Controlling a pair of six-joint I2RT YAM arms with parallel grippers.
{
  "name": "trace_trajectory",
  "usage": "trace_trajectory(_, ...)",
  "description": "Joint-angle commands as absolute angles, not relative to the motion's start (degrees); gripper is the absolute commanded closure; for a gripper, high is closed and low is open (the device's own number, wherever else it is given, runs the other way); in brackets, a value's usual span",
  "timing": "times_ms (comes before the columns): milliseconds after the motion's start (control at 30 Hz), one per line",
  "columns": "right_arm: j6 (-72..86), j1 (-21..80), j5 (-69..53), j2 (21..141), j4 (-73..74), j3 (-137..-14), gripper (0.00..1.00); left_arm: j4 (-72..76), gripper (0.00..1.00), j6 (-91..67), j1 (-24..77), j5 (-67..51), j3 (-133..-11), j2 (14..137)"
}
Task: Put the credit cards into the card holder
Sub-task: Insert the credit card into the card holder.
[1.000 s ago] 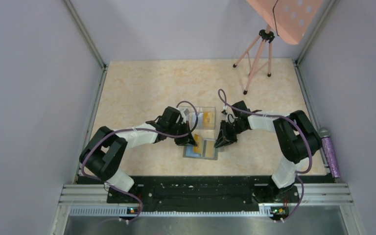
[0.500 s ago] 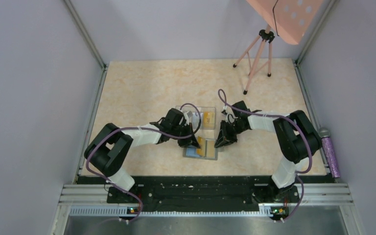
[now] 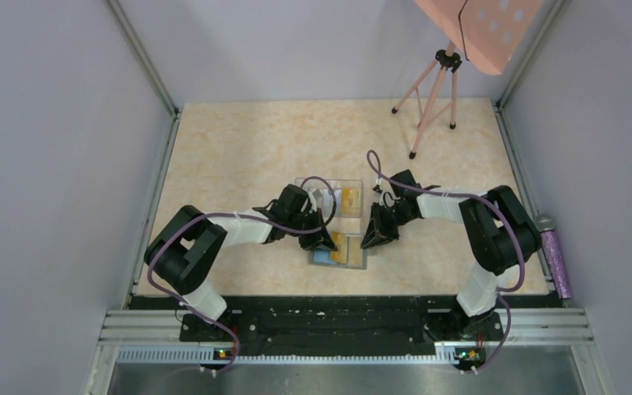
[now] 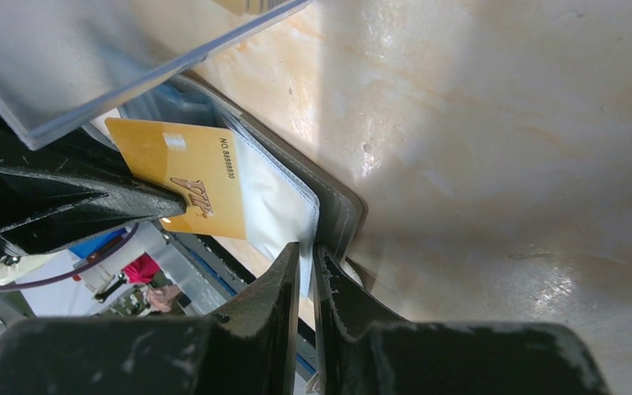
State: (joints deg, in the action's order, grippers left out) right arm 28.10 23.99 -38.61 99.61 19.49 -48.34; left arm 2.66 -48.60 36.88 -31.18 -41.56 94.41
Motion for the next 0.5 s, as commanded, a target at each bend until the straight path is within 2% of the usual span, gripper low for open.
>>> trace_trajectory(0,27.32,24.61,-36.73,98.45,18.43,-46.79,0.89,1.65,1.0,-49.19,38.06,-30.05,-40.35,93.7)
trace_trajectory(200,28.04,24.61,-36.45,97.83,17.78,-45.61,1.0,-2.48,1.0,-50.55,38.85,-26.82,-39.93,91.57)
trace_trajectory(467,28.62,24.63,-36.29,96.91,16.81,-44.09,1.0,-5.65,1.0,-52.83,38.94,-23.55,-40.72,90.72)
